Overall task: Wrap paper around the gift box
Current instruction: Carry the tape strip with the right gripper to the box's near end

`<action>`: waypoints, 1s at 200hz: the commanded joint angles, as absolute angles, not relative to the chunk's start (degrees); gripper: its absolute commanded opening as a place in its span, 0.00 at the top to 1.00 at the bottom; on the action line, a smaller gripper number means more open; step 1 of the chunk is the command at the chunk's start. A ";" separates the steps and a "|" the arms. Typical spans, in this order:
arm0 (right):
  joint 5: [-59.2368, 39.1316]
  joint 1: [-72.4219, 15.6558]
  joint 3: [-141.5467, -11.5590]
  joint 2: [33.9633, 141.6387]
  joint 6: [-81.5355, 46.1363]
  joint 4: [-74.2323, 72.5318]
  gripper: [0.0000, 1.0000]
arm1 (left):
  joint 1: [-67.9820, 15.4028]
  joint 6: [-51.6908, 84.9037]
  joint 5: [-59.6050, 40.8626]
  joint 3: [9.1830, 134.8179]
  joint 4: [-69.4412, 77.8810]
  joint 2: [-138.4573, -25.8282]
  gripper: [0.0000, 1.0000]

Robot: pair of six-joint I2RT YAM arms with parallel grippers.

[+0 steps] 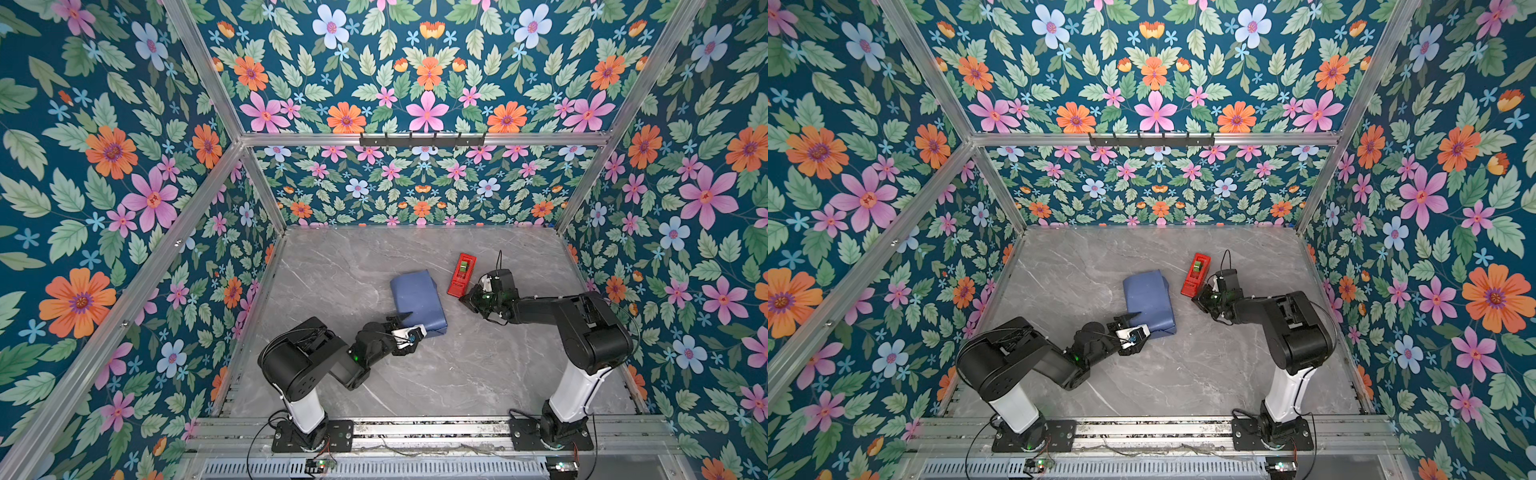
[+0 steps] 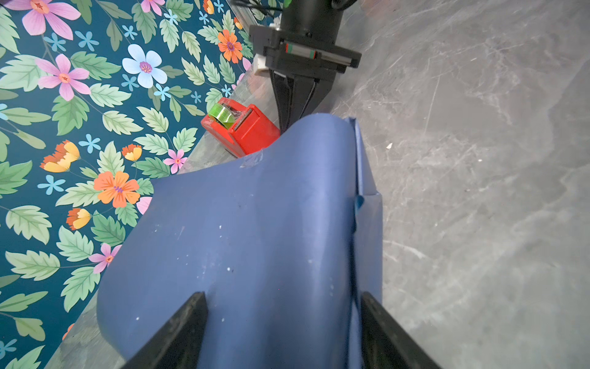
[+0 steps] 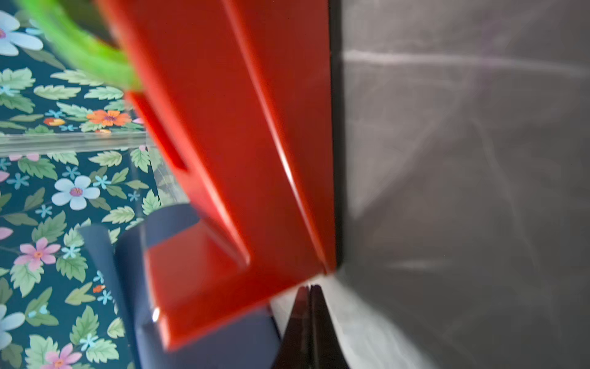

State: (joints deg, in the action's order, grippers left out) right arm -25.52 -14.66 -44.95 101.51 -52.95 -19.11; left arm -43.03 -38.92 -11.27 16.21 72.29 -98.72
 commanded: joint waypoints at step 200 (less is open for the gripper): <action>-30.86 -40.88 -30.74 82.06 -35.37 -27.22 1.00 | -42.98 -36.95 -11.78 16.52 71.46 -99.67 0.25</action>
State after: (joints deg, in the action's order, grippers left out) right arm -31.31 -40.51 -29.76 80.12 -35.03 -22.96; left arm -43.03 -37.74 -11.46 16.58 73.25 -99.48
